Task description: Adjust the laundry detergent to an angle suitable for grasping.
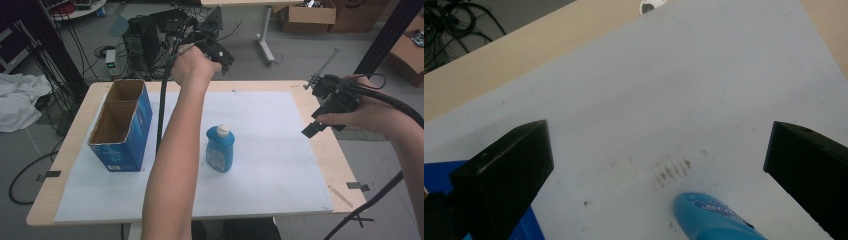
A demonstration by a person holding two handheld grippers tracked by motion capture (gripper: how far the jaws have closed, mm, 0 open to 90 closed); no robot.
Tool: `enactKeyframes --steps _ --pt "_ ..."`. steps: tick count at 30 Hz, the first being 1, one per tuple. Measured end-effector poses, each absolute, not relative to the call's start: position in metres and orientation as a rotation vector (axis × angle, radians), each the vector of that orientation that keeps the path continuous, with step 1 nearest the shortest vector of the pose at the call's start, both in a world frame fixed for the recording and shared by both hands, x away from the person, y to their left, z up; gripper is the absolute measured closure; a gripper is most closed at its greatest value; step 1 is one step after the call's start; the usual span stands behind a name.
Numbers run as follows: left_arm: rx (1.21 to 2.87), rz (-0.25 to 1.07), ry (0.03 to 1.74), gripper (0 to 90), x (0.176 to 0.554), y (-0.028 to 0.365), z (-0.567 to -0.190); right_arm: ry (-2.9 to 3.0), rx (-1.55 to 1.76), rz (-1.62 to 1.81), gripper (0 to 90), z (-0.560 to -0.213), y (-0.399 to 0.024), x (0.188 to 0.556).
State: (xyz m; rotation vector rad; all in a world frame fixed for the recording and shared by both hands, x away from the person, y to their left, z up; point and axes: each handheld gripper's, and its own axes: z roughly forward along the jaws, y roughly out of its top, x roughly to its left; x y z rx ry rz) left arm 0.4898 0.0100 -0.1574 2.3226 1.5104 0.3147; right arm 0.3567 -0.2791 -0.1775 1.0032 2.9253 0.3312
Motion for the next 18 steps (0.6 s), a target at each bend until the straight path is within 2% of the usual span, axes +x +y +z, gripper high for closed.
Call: enactKeyframes --steps 13,18 --pt "2.338 0.312 1.497 0.1 0.4874 0.0118 -0.1566 2.911 1.001 0.367 27.1 -0.1787 -0.2807 0.3564" --pt "2.341 0.306 1.497 0.1 0.4868 0.0120 -0.1569 2.892 0.963 0.484 24.7 -0.1856 -0.2805 0.3533"
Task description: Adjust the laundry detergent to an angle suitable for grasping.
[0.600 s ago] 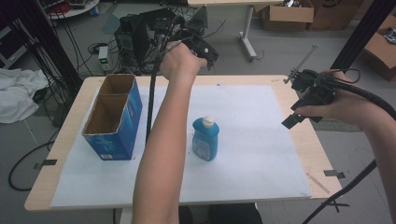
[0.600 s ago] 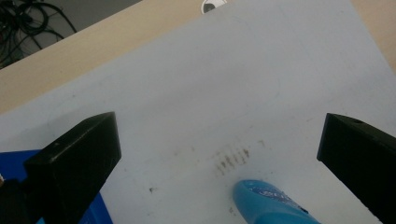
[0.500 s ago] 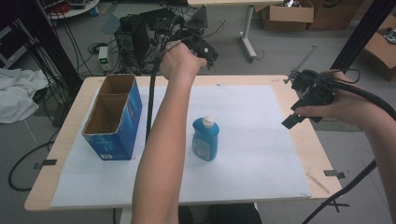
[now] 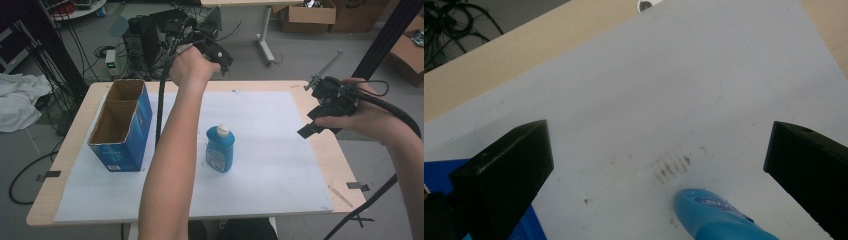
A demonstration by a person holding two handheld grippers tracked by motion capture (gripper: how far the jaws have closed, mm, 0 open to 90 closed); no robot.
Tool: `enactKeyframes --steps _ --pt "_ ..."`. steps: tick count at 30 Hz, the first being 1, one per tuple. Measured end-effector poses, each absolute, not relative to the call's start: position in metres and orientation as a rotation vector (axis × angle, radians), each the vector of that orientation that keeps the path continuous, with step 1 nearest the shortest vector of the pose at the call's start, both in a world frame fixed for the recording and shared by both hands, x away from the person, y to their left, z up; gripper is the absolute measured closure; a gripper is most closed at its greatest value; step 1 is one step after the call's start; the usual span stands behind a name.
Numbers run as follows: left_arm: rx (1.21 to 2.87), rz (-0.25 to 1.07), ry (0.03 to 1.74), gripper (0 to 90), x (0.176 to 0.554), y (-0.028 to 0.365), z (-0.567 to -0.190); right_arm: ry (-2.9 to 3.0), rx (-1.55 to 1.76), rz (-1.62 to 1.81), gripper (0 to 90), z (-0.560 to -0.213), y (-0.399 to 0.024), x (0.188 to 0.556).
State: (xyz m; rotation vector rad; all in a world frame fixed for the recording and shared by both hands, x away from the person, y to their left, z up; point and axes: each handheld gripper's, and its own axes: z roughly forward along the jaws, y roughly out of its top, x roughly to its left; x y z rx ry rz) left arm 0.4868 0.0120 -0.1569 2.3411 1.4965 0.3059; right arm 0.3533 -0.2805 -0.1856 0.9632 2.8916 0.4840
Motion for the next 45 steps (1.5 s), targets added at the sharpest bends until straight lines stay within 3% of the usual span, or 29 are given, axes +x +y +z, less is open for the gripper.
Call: enactKeyframes --steps 11,32,45 --pt "2.349 0.313 1.496 0.1 0.484 0.015 -0.158 2.841 0.937 0.659 20.5 -0.211 -0.274 0.348" --pt "2.349 0.301 1.492 0.1 0.480 0.023 -0.167 2.501 0.868 1.291 15.5 -0.301 -0.235 0.320" --pt "2.348 0.305 1.488 0.1 0.477 0.030 -0.169 2.308 0.892 1.501 14.9 -0.349 -0.212 0.310"
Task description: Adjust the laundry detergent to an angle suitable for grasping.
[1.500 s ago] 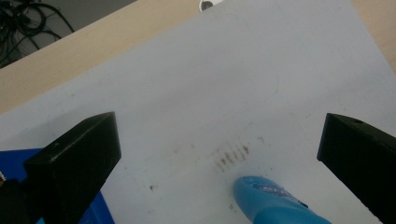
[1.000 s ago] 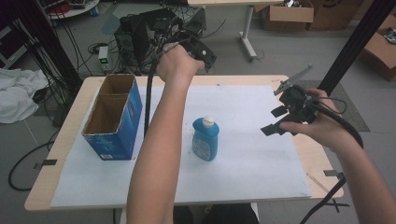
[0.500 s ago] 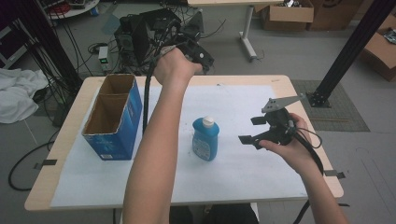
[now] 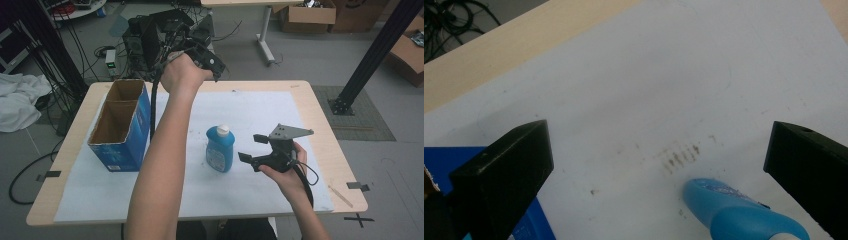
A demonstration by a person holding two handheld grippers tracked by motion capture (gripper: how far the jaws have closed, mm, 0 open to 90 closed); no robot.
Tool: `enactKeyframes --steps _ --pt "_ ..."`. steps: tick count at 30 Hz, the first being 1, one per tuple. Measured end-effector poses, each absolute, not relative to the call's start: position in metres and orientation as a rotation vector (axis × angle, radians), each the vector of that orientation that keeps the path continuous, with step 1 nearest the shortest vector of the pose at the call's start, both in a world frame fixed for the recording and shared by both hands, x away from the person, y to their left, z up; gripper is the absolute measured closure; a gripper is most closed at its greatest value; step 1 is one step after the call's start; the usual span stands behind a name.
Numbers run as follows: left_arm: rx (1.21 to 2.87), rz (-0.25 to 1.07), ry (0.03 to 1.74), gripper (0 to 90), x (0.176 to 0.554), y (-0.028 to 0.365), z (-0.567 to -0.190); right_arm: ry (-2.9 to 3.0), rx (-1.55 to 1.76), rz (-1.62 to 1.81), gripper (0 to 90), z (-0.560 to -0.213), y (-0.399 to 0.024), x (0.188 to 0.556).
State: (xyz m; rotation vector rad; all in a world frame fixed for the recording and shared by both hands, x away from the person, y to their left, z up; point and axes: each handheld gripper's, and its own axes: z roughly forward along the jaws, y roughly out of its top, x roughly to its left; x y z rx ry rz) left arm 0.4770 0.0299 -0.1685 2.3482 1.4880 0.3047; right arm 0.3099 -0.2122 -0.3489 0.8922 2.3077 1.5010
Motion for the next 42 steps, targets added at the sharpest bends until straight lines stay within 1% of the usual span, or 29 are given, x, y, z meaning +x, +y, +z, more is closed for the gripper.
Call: enactKeyframes --steps 11,32,39,42 --pt "2.352 0.306 1.490 0.1 0.476 0.036 -0.171 2.223 0.927 1.600 14.9 -0.379 -0.196 0.311" --pt "2.353 0.310 1.494 0.1 0.476 0.042 -0.174 2.122 0.971 1.636 16.3 -0.411 -0.156 0.319" --pt "2.350 0.305 1.498 0.1 0.477 0.045 -0.176 2.106 0.962 1.642 22.2 -0.415 -0.148 0.325" --pt "2.349 0.305 1.500 0.1 0.477 0.045 -0.177 2.112 0.964 1.628 23.4 -0.418 -0.146 0.327"
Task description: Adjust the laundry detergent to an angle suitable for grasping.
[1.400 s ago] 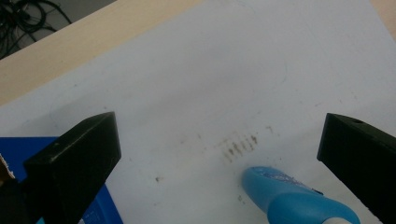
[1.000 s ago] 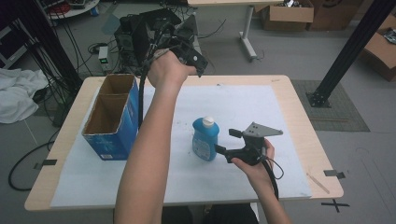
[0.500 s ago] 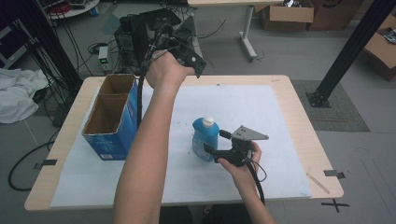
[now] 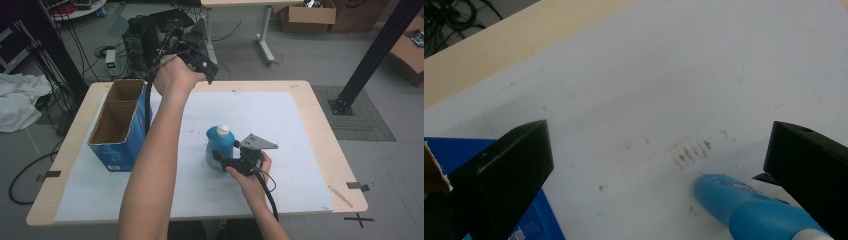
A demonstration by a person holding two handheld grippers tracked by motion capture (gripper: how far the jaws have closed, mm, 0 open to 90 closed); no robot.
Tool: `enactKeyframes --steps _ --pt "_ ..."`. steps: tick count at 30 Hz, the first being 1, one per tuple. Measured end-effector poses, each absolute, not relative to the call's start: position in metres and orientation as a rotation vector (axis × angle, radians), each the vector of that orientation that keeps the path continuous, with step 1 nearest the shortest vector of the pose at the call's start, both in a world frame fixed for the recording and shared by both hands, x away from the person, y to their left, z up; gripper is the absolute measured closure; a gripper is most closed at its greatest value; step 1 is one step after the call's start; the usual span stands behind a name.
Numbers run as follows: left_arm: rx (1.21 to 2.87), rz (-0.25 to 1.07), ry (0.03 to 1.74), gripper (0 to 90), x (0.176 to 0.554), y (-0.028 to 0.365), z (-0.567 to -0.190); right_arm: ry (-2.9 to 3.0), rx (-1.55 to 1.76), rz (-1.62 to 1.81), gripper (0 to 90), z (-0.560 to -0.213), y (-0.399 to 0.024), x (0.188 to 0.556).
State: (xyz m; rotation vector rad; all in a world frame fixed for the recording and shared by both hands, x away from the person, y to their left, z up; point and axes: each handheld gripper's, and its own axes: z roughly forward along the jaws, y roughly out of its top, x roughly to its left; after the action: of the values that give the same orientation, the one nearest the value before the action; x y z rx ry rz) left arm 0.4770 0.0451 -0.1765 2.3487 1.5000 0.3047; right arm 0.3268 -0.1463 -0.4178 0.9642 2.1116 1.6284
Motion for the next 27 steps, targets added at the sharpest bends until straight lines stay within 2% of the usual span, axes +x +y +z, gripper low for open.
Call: enactKeyframes --steps 9,14,27 --pt "2.343 0.312 1.494 0.3 0.4770 0.0461 -0.1761 2.093 0.954 1.665 28.3 -0.4222 -0.1437 0.3301" --pt "2.345 0.309 1.493 0.3 0.4770 0.0476 -0.1766 2.104 0.916 1.696 37.8 -0.4223 -0.1413 0.3318" --pt "2.339 0.298 1.494 0.4 0.4787 0.0511 -0.1787 2.101 0.837 1.657 41.9 -0.4193 -0.1420 0.3310"
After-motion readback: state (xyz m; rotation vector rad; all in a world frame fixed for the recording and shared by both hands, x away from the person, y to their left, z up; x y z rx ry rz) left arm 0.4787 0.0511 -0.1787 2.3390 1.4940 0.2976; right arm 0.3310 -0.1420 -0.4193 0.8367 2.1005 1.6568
